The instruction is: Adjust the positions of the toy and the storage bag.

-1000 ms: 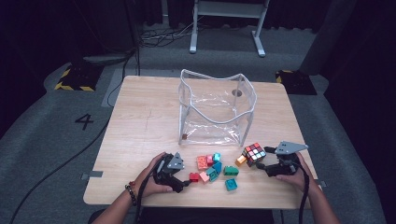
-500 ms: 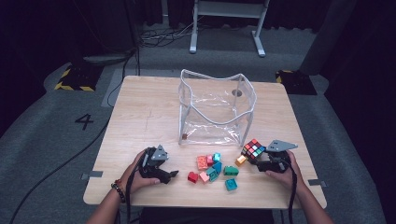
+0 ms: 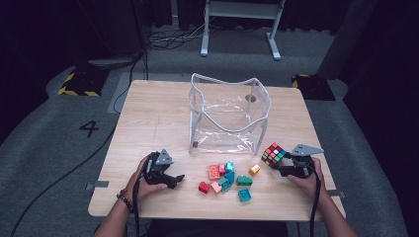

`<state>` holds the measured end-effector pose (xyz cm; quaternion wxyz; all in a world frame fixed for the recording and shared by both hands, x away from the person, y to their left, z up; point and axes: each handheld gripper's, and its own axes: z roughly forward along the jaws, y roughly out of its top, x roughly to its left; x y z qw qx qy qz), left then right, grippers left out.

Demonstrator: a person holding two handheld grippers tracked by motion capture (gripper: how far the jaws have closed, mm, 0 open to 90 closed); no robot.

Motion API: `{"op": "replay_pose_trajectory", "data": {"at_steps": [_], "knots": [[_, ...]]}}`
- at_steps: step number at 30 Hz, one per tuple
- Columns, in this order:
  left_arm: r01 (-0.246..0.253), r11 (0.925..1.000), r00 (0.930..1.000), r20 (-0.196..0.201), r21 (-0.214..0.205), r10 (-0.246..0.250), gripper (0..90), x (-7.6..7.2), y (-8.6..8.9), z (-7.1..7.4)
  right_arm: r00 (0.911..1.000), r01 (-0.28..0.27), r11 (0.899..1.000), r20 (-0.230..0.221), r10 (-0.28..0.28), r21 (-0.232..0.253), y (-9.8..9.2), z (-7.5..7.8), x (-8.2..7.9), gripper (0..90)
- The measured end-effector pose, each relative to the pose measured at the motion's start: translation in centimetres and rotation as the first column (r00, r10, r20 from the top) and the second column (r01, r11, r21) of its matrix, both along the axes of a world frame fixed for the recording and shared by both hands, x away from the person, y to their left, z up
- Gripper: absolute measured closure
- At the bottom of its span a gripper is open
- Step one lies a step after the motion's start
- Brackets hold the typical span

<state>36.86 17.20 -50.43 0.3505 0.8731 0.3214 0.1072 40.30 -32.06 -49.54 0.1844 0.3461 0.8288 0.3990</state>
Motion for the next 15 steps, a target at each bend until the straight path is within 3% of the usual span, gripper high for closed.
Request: {"op": "replay_pose_trajectory", "data": {"at_steps": [12, 15], "knots": [[0.003, 1.0, 1.0, 0.0, 0.001, -0.003, 14.4, 0.06, 0.03, 0.01, 1.0, 0.0, 1.0, -0.006, 0.0, -0.009, -0.69, 0.12, -0.02, 34.1], [0.007, 1.0, 1.0, -0.001, 0.001, -0.007, 14.3, 0.09, 0.05, 0.02, 1.0, -0.006, 1.0, 0.004, 0.006, 0.009, -0.9, 0.4, 0.05, 34.1]]}}
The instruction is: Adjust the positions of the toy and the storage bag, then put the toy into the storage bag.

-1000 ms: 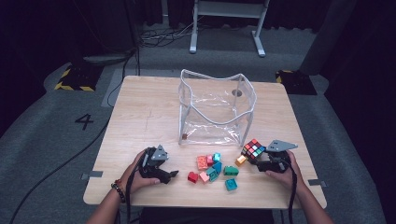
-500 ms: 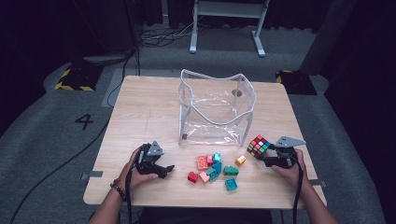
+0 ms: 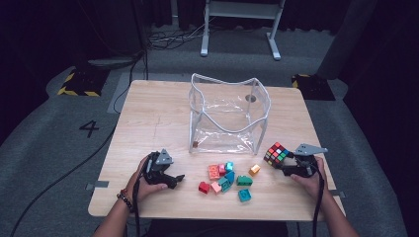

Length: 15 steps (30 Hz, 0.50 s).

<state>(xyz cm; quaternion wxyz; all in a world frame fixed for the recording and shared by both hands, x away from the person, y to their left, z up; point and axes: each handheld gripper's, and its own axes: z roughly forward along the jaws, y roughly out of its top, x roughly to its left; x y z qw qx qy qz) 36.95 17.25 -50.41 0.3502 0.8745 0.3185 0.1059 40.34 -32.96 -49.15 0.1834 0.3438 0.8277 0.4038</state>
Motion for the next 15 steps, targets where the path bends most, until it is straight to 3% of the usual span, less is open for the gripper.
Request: {"op": "replay_pose_trajectory", "data": {"at_steps": [2, 15], "knots": [[0.006, 0.9999, 0.9999, 0.009, 0.011, -0.006, 14.3, 0.1, 0.1, 0.0, 0.9999, 0.011, 1.0, -0.003, -0.01, 0.011, -0.2, 0.4, -0.1, 34.1], [-0.001, 1.0, 1.0, 0.003, 0.001, 0.001, 14.3, 0.0, 0.0, 0.0, 0.9943, 0.059, 0.994, 0.083, -0.067, 0.09, -2.0, 3.8, 0.9, 34.1]]}}
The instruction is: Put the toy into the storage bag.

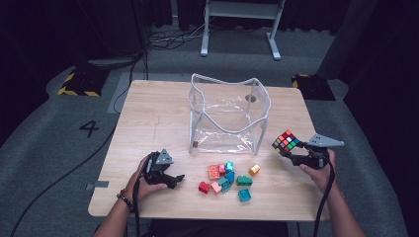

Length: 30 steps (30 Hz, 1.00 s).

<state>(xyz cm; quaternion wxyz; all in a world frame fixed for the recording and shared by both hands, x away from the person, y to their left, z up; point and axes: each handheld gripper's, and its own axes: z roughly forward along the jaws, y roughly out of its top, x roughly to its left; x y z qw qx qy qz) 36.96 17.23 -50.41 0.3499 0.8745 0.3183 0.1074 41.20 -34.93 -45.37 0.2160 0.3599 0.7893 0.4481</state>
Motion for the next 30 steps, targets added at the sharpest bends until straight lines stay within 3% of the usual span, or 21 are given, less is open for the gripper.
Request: {"op": "replay_pose_trajectory", "data": {"at_steps": [6, 20, 30], "knots": [[-0.005, 1.0, 1.0, -0.002, -0.001, 0.005, 14.4, 0.0, 0.0, 0.0, 0.9995, 0.007, 1.0, 0.031, -0.007, 0.008, 0.1, 2.0, 0.6, 34.1], [-0.006, 1.0, 1.0, -0.002, 0.0, 0.006, 14.4, 0.0, 0.0, 0.0, 0.9873, 0.015, 1.0, 0.158, -0.016, 0.007, -0.1, 9.5, 1.7, 34.1], [-0.005, 1.0, 1.0, -0.001, 0.0, 0.005, 14.4, 0.0, 0.0, 0.0, 0.9825, 0.013, 1.0, 0.186, -0.012, -0.001, 0.5, 12.0, 2.5, 34.1]]}}
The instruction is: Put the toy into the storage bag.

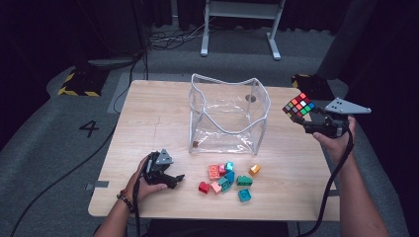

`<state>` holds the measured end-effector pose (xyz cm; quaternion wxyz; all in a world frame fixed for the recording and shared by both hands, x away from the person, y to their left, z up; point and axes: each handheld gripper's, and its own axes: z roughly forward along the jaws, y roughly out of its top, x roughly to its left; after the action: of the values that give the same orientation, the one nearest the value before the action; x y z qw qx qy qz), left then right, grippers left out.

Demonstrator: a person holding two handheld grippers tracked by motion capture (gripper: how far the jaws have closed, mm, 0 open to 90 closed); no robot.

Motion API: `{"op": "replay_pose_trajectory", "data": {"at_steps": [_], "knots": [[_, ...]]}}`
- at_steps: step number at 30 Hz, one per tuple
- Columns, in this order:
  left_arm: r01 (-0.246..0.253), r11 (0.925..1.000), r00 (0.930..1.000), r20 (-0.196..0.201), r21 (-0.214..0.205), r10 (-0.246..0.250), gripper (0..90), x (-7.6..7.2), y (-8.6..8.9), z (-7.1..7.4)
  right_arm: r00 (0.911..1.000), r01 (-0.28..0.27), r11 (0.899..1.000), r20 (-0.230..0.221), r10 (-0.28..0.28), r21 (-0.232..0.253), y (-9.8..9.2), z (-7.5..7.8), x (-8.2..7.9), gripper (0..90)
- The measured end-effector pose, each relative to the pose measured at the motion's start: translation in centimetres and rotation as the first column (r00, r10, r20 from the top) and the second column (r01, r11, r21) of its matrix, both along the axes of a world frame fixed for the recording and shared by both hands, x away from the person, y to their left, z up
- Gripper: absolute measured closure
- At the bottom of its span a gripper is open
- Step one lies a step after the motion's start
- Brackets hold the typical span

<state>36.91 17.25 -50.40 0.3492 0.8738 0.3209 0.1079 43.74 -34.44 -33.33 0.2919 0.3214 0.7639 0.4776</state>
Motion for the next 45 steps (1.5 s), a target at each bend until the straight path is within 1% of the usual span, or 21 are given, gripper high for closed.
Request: {"op": "replay_pose_trajectory", "data": {"at_steps": [2, 3, 4, 7, 11, 16, 21, 24, 25, 26, 27, 29, 32, 34, 37, 38, 42, 43, 45], "knots": [[0.0, 1.0, 1.0, 0.001, 0.0, 0.0, 14.4, 0.0, 0.0, 0.0, 1.0, -0.008, 1.0, 0.001, 0.008, -0.005, 0.2, 0.3, 0.2, 34.1], [0.0, 1.0, 1.0, 0.001, 0.0, 0.0, 14.4, 0.0, 0.0, 0.0, 1.0, -0.006, 1.0, 0.002, 0.006, -0.015, 0.4, 0.5, 0.3, 34.1], [0.0, 1.0, 1.0, 0.001, 0.0, 0.0, 14.4, 0.0, 0.0, 0.0, 1.0, -0.001, 1.0, -0.008, 0.001, -0.014, 0.6, 0.7, 0.3, 34.1], [0.0, 1.0, 1.0, 0.001, 0.0, 0.0, 14.4, 0.0, 0.0, 0.0, 1.0, -0.005, 1.0, -0.003, 0.005, -0.026, 1.0, 1.1, 0.5, 34.1], [0.0, 1.0, 1.0, 0.001, 0.0, 0.0, 14.4, 0.0, 0.0, 0.0, 0.9997, -0.018, 1.0, 0.013, 0.019, -0.007, 1.6, 1.8, 0.7, 34.1], [0.0, 1.0, 1.0, -0.001, -0.001, 0.0, 14.4, 0.0, 0.0, 0.0, 0.9993, -0.031, 0.999, 0.018, 0.032, -0.023, 2.4, 2.4, 0.9, 34.1], [0.0, 1.0, 1.0, 0.001, 0.0, 0.0, 14.4, 0.0, 0.0, 0.0, 0.9986, -0.044, 0.999, 0.029, 0.044, -0.01, 2.8, 2.9, 1.0, 34.1], [0.0, 1.0, 1.0, 0.001, 0.0, 0.0, 14.4, 0.0, 0.0, 0.0, 0.9988, -0.042, 0.999, 0.026, 0.042, -0.015, 3.1, 3.0, 1.1, 34.1], [0.0, 1.0, 1.0, 0.001, 0.0, 0.0, 14.4, 0.0, 0.0, 0.0, 0.9988, -0.044, 0.999, 0.023, 0.044, -0.011, 3.2, 3.1, 1.1, 34.1], [0.0, 1.0, 1.0, 0.001, 0.0, 0.0, 14.4, 0.0, 0.0, 0.0, 0.9985, -0.048, 0.999, 0.024, 0.048, -0.013, 3.3, 3.1, 1.2, 34.1], [0.0, 1.0, 1.0, 0.001, 0.0, 0.0, 14.4, 0.0, 0.0, 0.0, 0.9983, -0.054, 0.999, 0.023, 0.054, -0.004, 3.5, 3.2, 1.3, 34.1], [0.0, 1.0, 1.0, 0.001, 0.0, 0.0, 14.4, 0.0, 0.0, 0.0, 0.9977, -0.062, 0.998, 0.027, 0.062, -0.005, 3.7, 3.3, 1.4, 34.1], [0.0, 1.0, 1.0, 0.001, 0.0, 0.0, 14.4, 0.0, 0.0, 0.0, 0.9973, -0.072, 0.997, 0.016, 0.072, -0.008, 4.3, 3.5, 1.6, 34.1], [0.0, 1.0, 1.0, 0.001, 0.0, 0.0, 14.4, 0.0, 0.0, 0.0, 0.996, -0.087, 0.996, 0.022, 0.087, -0.012, 4.6, 3.7, 1.9, 34.1], [0.0, 1.0, 1.0, 0.0, 0.0, 0.0, 14.4, 0.0, 0.0, 0.0, 0.9952, -0.097, 0.995, 0.015, 0.096, 0.003, 5.1, 4.0, 2.0, 34.1], [0.0, 1.0, 1.0, 0.0, 0.0, 0.0, 14.4, 0.0, 0.0, 0.0, 0.9936, -0.111, 0.994, 0.023, 0.11, 0.008, 5.3, 4.1, 2.2, 34.1], [0.0, 1.0, 1.0, 0.0, -0.001, 0.0, 14.4, 0.0, 0.0, 0.0, 0.9918, -0.126, 0.992, 0.019, 0.126, -0.002, 6.1, 4.3, 2.5, 34.1], [0.0, 1.0, 1.0, 0.001, 0.0, 0.0, 14.4, 0.0, 0.0, 0.0, 0.992, -0.126, 0.992, 0.012, 0.126, 0.002, 6.3, 4.4, 2.5, 34.1], [0.0, 1.0, 1.0, 0.0, 0.0, 0.0, 14.4, 0.0, 0.0, 0.0, 0.9903, -0.138, 0.99, 0.014, 0.138, 0.0, 6.7, 4.5, 2.7, 34.1]]}}
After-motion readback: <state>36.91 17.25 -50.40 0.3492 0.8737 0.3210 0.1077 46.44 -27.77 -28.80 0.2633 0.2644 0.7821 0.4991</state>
